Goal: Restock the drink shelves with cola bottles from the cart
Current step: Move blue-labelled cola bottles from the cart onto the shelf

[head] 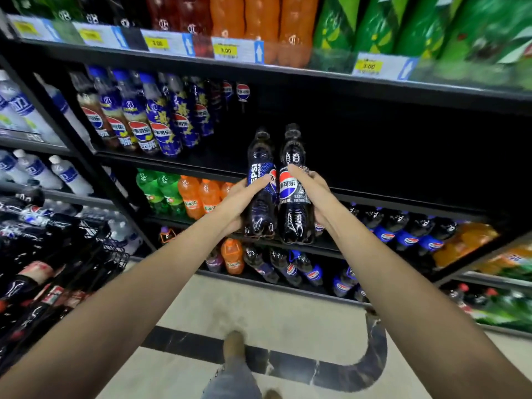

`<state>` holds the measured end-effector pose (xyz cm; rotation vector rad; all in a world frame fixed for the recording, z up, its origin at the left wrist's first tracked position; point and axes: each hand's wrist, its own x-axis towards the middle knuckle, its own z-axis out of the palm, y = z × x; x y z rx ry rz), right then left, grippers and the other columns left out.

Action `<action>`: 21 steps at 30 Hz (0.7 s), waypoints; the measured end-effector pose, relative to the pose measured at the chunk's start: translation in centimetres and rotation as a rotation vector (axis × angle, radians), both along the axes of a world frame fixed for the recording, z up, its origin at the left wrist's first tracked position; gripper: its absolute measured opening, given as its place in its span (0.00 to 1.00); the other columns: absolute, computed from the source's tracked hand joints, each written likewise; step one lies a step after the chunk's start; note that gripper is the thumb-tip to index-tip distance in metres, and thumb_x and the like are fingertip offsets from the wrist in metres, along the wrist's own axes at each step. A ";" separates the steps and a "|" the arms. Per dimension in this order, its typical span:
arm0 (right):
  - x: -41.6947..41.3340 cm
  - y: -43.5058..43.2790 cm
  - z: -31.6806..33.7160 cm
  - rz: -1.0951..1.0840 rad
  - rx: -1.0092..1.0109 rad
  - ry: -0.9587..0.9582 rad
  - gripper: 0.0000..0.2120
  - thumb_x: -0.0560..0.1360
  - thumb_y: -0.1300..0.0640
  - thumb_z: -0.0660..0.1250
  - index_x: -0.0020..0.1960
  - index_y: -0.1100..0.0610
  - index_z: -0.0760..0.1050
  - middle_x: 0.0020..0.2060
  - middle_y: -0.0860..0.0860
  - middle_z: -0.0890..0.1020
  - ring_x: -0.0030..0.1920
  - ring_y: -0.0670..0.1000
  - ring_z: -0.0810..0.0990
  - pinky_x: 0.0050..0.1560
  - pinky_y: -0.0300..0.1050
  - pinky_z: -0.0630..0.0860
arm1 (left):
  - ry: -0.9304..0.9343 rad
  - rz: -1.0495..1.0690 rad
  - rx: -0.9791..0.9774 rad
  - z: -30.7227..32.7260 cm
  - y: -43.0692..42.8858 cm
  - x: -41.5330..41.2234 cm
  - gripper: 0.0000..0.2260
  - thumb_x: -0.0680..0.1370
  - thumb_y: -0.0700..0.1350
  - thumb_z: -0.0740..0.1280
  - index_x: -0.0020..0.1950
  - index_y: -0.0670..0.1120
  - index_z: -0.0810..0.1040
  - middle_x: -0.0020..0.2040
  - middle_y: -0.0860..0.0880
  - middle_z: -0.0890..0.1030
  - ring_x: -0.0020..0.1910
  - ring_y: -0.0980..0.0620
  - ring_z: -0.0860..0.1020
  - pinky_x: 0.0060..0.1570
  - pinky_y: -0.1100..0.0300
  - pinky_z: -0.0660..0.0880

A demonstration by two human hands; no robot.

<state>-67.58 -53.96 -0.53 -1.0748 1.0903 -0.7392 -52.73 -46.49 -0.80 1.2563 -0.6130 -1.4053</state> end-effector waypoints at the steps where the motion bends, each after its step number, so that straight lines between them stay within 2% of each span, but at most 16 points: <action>1: 0.2 -0.6 -0.1 -0.016 -0.004 -0.004 0.30 0.71 0.44 0.74 0.65 0.58 0.70 0.55 0.58 0.82 0.53 0.56 0.83 0.55 0.55 0.80 | -0.008 0.016 0.006 -0.1 -0.9 0.2 0.19 0.74 0.49 0.72 0.60 0.41 0.76 0.50 0.42 0.84 0.46 0.45 0.84 0.45 0.52 0.80; 3: 0.8 -2.2 -0.5 -0.041 -0.035 0.026 0.32 0.72 0.43 0.71 0.69 0.58 0.69 0.60 0.58 0.80 0.59 0.57 0.80 0.63 0.58 0.75 | -0.072 0.031 0.009 -0.5 -2.9 0.8 0.14 0.76 0.47 0.71 0.58 0.41 0.77 0.48 0.42 0.85 0.44 0.46 0.84 0.45 0.53 0.80; 6: 2.2 -5.2 -1.6 -0.041 -0.107 0.077 0.32 0.74 0.41 0.69 0.71 0.58 0.69 0.62 0.56 0.78 0.62 0.55 0.78 0.67 0.57 0.72 | -0.183 0.010 -0.011 -1.7 -6.2 1.9 0.11 0.76 0.48 0.71 0.55 0.45 0.77 0.49 0.43 0.85 0.45 0.46 0.84 0.46 0.53 0.80; 9: 3.9 -8.5 -2.7 -0.013 -0.174 0.104 0.44 0.71 0.37 0.70 0.77 0.58 0.58 0.73 0.56 0.68 0.71 0.55 0.69 0.72 0.55 0.65 | -0.242 0.018 -0.039 -2.9 -9.8 3.7 0.15 0.75 0.51 0.72 0.56 0.47 0.75 0.49 0.46 0.84 0.45 0.49 0.84 0.44 0.56 0.80; 11: 5.3 -10.7 -3.5 -0.017 -0.239 0.115 0.47 0.70 0.38 0.71 0.78 0.58 0.52 0.74 0.54 0.65 0.72 0.53 0.67 0.71 0.49 0.65 | -0.263 0.052 -0.042 -3.8 -12.3 4.8 0.19 0.74 0.51 0.73 0.60 0.45 0.72 0.52 0.45 0.83 0.47 0.49 0.83 0.47 0.55 0.80; 12: 5.9 -11.7 -3.8 -0.020 -0.261 0.113 0.46 0.71 0.40 0.72 0.78 0.58 0.53 0.73 0.52 0.68 0.69 0.50 0.71 0.68 0.45 0.69 | -0.269 0.072 -0.043 -4.1 -13.5 5.4 0.20 0.74 0.51 0.73 0.61 0.45 0.71 0.52 0.45 0.82 0.46 0.50 0.83 0.46 0.55 0.80; 14: 7.1 -13.5 -4.1 -0.038 -0.300 0.093 0.35 0.72 0.44 0.73 0.73 0.55 0.64 0.59 0.43 0.78 0.54 0.38 0.79 0.50 0.30 0.76 | -0.294 0.094 -0.070 -4.7 -15.8 6.6 0.20 0.74 0.51 0.73 0.60 0.45 0.71 0.51 0.45 0.82 0.45 0.51 0.83 0.46 0.55 0.80; 15: 7.6 -14.6 -4.2 -0.050 -0.319 0.073 0.26 0.72 0.47 0.74 0.67 0.51 0.70 0.52 0.39 0.80 0.46 0.34 0.80 0.42 0.26 0.75 | -0.324 0.093 -0.090 -4.9 -16.9 7.2 0.22 0.74 0.51 0.73 0.62 0.45 0.71 0.52 0.45 0.82 0.46 0.51 0.83 0.47 0.55 0.80; 16: 8.1 -15.4 -4.4 -0.065 -0.331 0.061 0.18 0.72 0.49 0.74 0.59 0.47 0.73 0.46 0.36 0.80 0.41 0.33 0.81 0.38 0.26 0.74 | -0.369 0.085 -0.108 -5.1 -17.8 7.8 0.25 0.74 0.52 0.73 0.65 0.44 0.69 0.54 0.46 0.81 0.49 0.50 0.82 0.50 0.55 0.79; 17: 8.5 -16.2 -4.5 -0.078 -0.345 0.056 0.14 0.71 0.50 0.75 0.52 0.44 0.73 0.41 0.35 0.81 0.40 0.34 0.81 0.37 0.27 0.75 | -0.426 0.079 -0.127 -5.3 -18.6 8.4 0.27 0.74 0.52 0.73 0.67 0.44 0.68 0.55 0.47 0.81 0.52 0.50 0.81 0.53 0.55 0.78; 19: 9.3 -17.4 -4.4 -0.078 -0.369 0.043 0.12 0.71 0.52 0.75 0.49 0.44 0.74 0.37 0.36 0.83 0.40 0.37 0.83 0.37 0.29 0.76 | -0.509 0.077 -0.177 -5.6 -20.0 9.5 0.27 0.74 0.51 0.73 0.68 0.45 0.67 0.55 0.50 0.80 0.53 0.53 0.80 0.53 0.60 0.77; 21: 9.8 -18.4 -4.4 -0.061 -0.385 0.024 0.13 0.71 0.54 0.76 0.52 0.46 0.75 0.41 0.41 0.84 0.43 0.41 0.84 0.38 0.31 0.77 | -0.548 0.084 -0.218 -5.8 -21.0 10.3 0.26 0.74 0.50 0.73 0.67 0.45 0.68 0.52 0.53 0.80 0.47 0.63 0.80 0.43 0.71 0.75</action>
